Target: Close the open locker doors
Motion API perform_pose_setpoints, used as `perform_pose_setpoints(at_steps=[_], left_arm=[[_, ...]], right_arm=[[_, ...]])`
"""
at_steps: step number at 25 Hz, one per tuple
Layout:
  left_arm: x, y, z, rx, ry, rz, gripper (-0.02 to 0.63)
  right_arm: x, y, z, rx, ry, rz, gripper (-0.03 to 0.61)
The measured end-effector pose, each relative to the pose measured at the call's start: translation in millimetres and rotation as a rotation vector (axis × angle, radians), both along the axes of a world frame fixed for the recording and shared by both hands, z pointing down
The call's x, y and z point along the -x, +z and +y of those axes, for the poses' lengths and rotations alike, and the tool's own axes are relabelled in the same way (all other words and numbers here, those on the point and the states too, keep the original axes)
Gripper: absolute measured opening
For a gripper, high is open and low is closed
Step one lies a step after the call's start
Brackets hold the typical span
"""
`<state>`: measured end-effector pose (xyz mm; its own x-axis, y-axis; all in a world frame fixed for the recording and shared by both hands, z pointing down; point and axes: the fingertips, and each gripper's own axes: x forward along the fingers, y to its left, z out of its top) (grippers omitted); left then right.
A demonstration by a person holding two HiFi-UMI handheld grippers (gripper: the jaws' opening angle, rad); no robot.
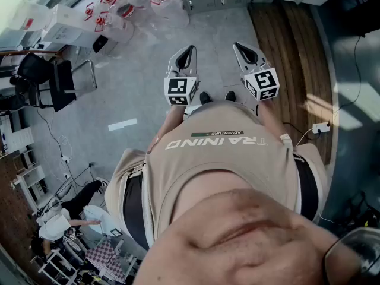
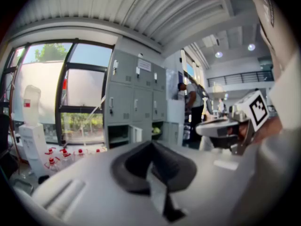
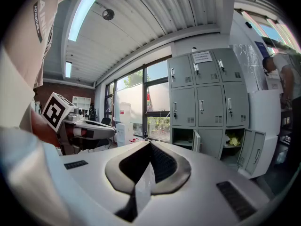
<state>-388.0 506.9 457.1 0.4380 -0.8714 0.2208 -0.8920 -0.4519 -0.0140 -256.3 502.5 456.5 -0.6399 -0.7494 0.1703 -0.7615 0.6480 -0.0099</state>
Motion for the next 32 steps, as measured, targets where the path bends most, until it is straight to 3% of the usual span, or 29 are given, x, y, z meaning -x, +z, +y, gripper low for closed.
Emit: perform_pose_setpoints(at_steps=[13,24,32], left_arm=[[18.6,12.3,-18.0,0.029,0.022,0.010,-0.005],[53.0,27.4,-57.4,0.063,0.051,0.040,-0.005],[32.6,26.6,-103.2,0.064,0.027,0.019,-0.005]], right_arm=[[25.5,7.8,-14.8,0.029,-0.007,0.027,0.014],[49.4,27.6,-40.2,0.086,0.075,0.038,0.014],[28.8,39.1,-87.9,0.106,0.053,0.019,0.014]])
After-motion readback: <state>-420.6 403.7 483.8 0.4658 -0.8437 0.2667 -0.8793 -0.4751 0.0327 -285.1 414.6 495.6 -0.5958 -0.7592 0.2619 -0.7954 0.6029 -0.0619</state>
